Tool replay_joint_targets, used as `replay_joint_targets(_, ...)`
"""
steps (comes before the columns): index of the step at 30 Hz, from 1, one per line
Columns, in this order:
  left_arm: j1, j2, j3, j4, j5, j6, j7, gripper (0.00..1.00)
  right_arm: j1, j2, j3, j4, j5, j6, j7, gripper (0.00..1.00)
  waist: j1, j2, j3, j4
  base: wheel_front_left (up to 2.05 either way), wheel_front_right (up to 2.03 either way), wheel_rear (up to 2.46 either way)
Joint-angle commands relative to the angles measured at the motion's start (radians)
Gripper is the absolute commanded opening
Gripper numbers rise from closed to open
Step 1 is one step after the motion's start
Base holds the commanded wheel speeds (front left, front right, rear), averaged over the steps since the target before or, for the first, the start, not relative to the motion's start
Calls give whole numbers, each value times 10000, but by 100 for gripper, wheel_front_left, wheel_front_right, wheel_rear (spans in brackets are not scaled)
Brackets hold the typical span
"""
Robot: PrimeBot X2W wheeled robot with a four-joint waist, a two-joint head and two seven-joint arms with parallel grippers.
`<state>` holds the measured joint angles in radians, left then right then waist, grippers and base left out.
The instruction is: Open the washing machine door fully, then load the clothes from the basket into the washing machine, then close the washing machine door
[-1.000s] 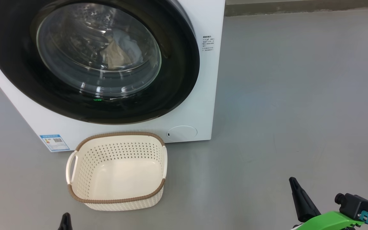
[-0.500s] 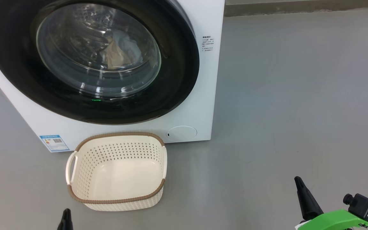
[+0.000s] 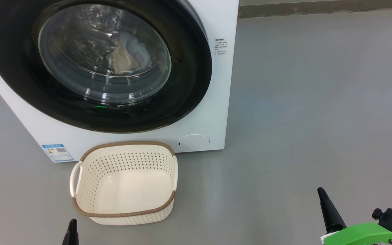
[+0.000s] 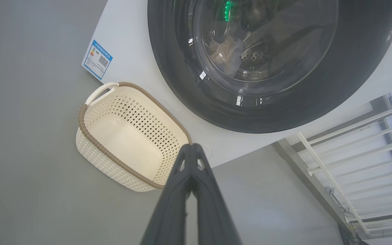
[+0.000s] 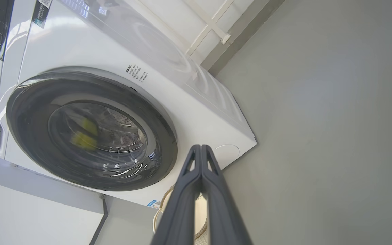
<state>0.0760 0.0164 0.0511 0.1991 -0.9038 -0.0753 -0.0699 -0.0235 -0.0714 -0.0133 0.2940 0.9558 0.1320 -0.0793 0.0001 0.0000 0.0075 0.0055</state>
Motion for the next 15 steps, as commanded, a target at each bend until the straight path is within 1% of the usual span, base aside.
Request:
replay_joint_targets(1,-520,181,235,-166,-273,-71,60,0,-494,-65,47,-307,309,-7,67,0,-1,0,-1,-1,0,0,0)
replay_joint_targets(15,-826,217,326,-20,-1843,-183,470,0,-573,-18,-174,-351,1769,-8,479,0,-1,0,-11,-14,0,0,0)
